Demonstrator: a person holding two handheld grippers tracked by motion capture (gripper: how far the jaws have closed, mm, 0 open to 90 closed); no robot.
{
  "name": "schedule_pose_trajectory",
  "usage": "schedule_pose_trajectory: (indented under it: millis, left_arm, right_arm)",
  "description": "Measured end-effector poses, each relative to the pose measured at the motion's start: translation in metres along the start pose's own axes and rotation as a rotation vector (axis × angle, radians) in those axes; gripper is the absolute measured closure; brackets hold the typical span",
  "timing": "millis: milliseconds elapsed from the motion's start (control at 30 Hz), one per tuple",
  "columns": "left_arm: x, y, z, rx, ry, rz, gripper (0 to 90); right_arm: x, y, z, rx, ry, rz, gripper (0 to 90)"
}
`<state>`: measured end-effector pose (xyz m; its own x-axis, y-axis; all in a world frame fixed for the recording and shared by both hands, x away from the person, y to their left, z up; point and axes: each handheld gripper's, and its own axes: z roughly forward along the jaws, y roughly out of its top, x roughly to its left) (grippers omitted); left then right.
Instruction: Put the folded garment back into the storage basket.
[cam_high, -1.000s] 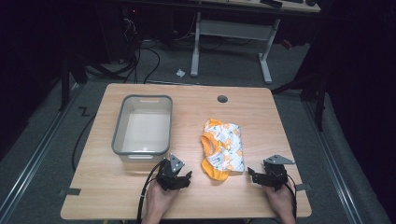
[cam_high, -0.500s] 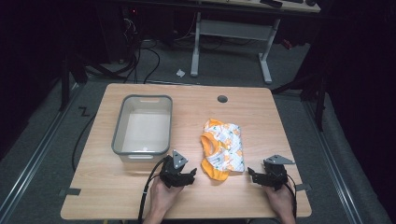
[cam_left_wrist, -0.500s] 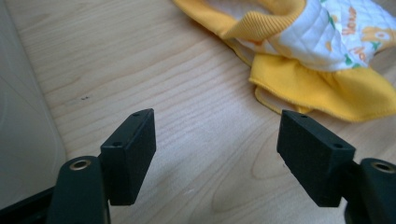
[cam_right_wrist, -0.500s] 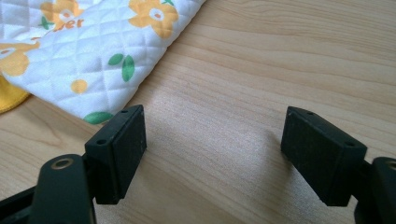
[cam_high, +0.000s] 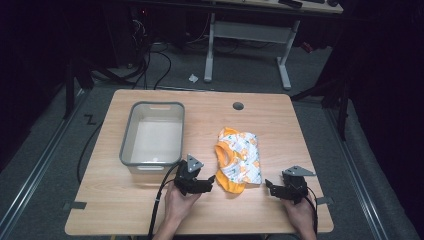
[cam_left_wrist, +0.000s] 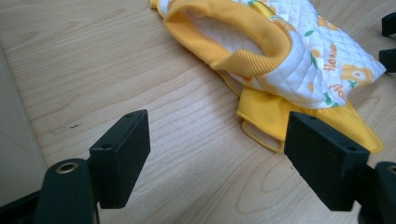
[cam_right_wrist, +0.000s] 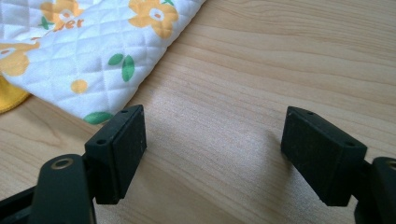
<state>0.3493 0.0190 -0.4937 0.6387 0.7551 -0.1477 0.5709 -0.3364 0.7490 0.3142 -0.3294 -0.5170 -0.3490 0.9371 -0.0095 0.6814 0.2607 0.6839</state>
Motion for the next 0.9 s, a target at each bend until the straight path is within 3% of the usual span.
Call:
schedule_pose_trajectory:
  millis: [267, 600, 900]
  left_arm:
    - [0.001, 0.007, 0.004, 0.004, -0.037, -0.027, 21.6]
    - [-0.003, 0.027, 0.011, 0.015, -0.055, 0.010, 19.7]
    - [-0.006, 0.045, 0.020, 0.026, -0.082, 0.004, 17.2]
  right_arm:
    - [0.000, 0.000, 0.000, 0.000, 0.000, 0.000, 22.6]
    - [0.000, 0.000, 0.000, 0.000, -0.001, 0.001, 22.6]
    - [0.000, 0.000, 0.000, -0.001, -0.001, 0.000, 22.6]
